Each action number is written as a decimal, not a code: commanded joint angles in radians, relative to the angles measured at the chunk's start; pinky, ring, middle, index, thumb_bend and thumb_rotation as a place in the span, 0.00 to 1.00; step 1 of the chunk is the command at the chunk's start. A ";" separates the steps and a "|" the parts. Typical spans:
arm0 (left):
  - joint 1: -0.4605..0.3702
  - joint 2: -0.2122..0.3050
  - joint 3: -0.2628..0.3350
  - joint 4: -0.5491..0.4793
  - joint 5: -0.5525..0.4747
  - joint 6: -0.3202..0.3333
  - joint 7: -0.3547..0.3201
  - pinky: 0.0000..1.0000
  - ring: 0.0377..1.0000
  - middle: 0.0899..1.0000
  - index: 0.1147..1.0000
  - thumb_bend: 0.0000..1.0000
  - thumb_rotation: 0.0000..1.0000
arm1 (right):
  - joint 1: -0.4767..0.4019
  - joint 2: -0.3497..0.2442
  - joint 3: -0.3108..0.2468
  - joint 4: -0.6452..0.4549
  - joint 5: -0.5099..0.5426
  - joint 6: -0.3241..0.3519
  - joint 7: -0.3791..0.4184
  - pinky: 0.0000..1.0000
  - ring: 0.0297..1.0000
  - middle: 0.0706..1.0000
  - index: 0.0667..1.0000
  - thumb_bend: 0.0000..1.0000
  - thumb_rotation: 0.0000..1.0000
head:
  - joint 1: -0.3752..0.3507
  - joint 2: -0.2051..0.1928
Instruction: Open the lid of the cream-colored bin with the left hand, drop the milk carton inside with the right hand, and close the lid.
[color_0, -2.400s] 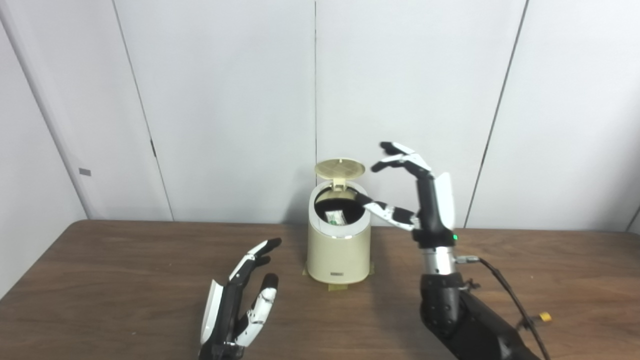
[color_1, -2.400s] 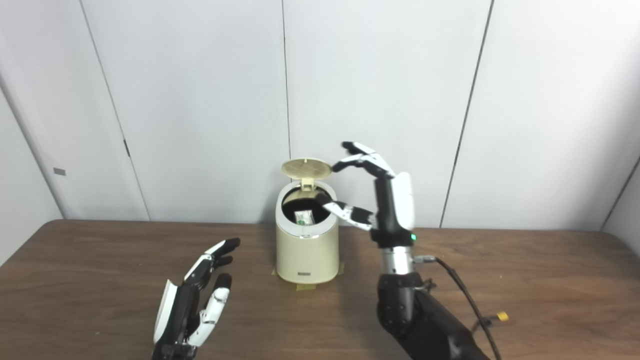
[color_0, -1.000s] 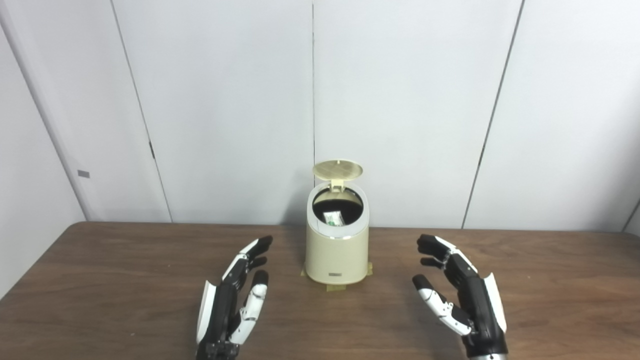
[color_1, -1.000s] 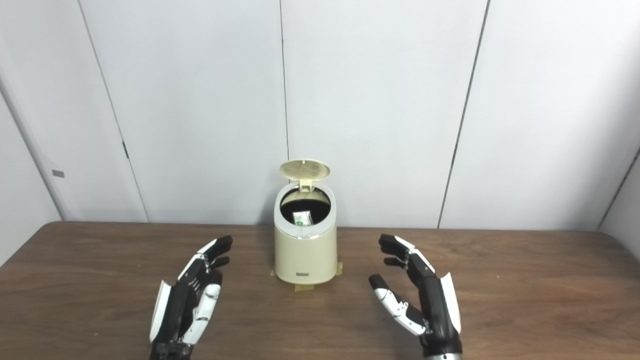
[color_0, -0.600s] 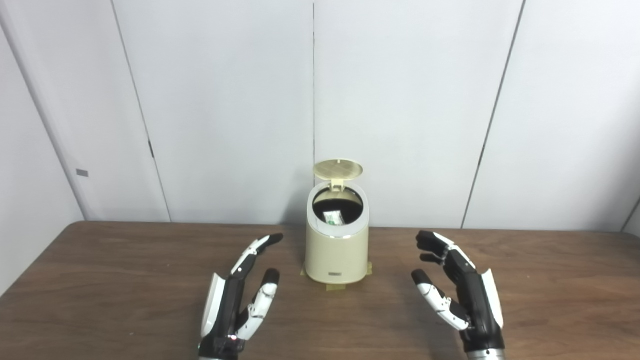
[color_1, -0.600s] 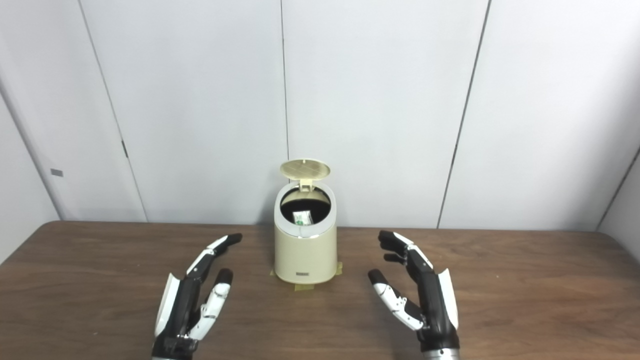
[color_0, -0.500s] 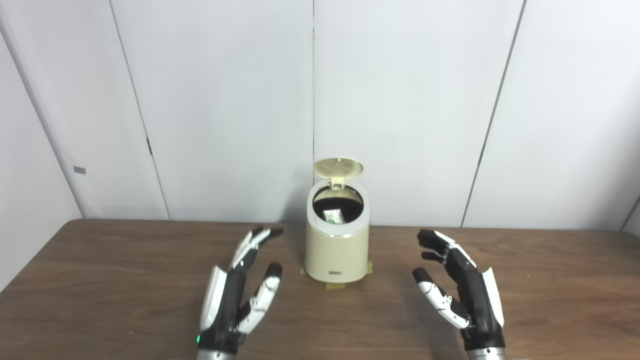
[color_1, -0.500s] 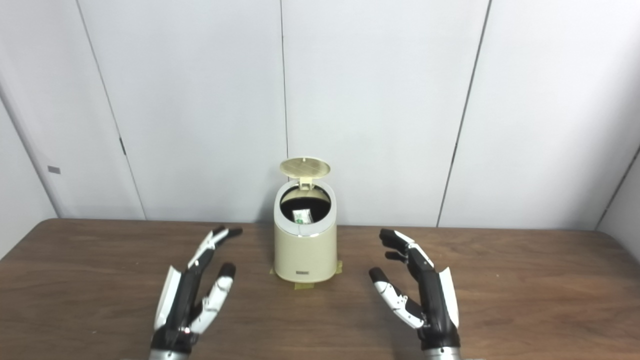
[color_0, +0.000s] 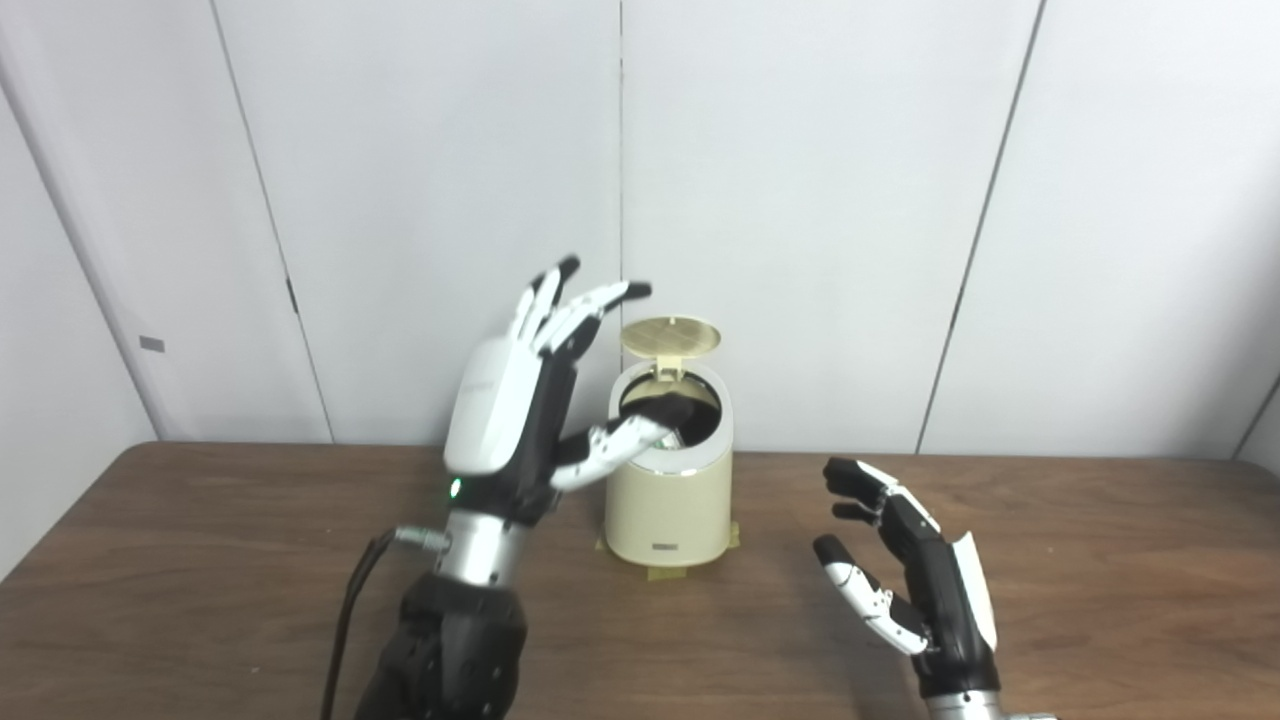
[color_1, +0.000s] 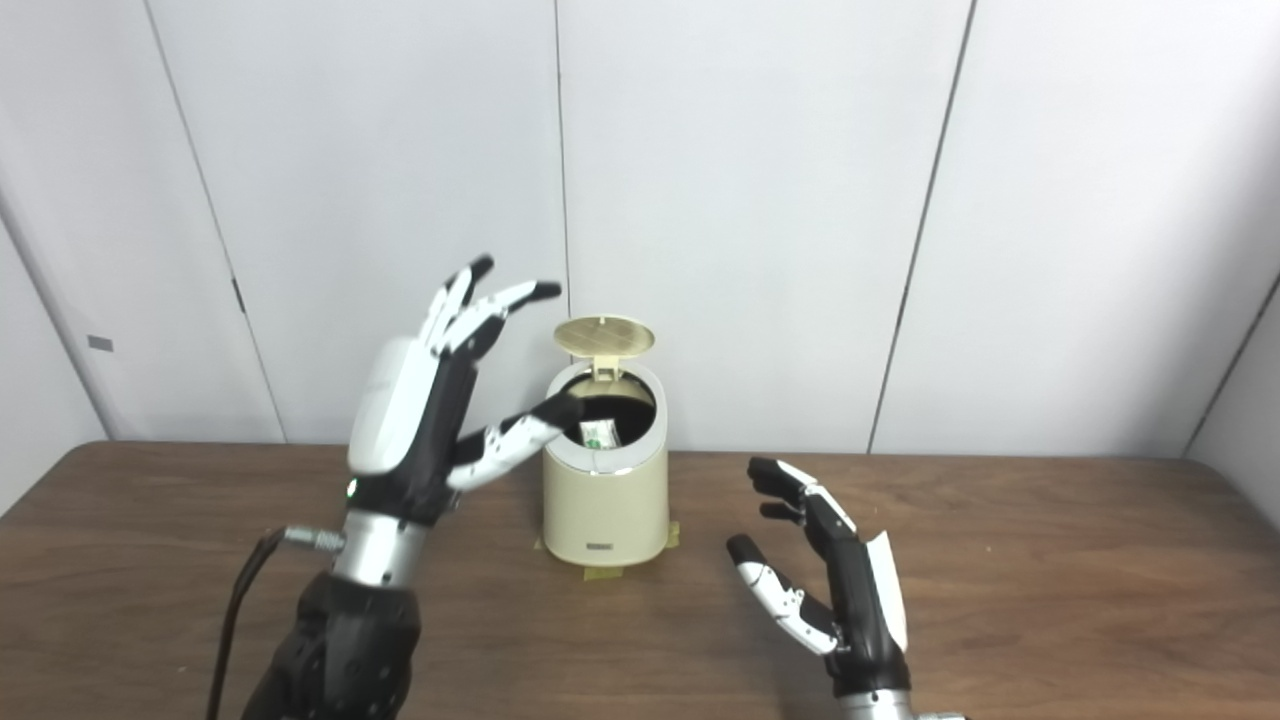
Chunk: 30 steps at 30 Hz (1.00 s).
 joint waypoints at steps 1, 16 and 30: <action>-0.076 0.002 -0.012 -0.022 0.046 0.030 -0.026 1.00 0.98 0.79 0.77 0.85 1.00 | -0.010 0.010 -0.002 0.007 0.003 -0.026 0.008 0.69 0.76 0.76 0.75 0.25 0.48 | 0.002 -0.003; -0.230 0.003 -0.118 0.069 0.254 0.218 -0.208 1.00 0.98 0.77 0.77 0.89 0.98 | -0.005 0.030 -0.015 0.016 0.028 -0.025 0.038 0.70 0.77 0.76 0.74 0.26 0.45 | -0.002 -0.004; -0.328 0.008 -0.147 0.223 0.281 0.310 -0.249 1.00 1.00 0.84 0.83 0.90 0.96 | -0.004 0.032 -0.006 0.034 -0.005 -0.025 0.023 0.68 0.75 0.75 0.74 0.26 0.48 | -0.010 -0.007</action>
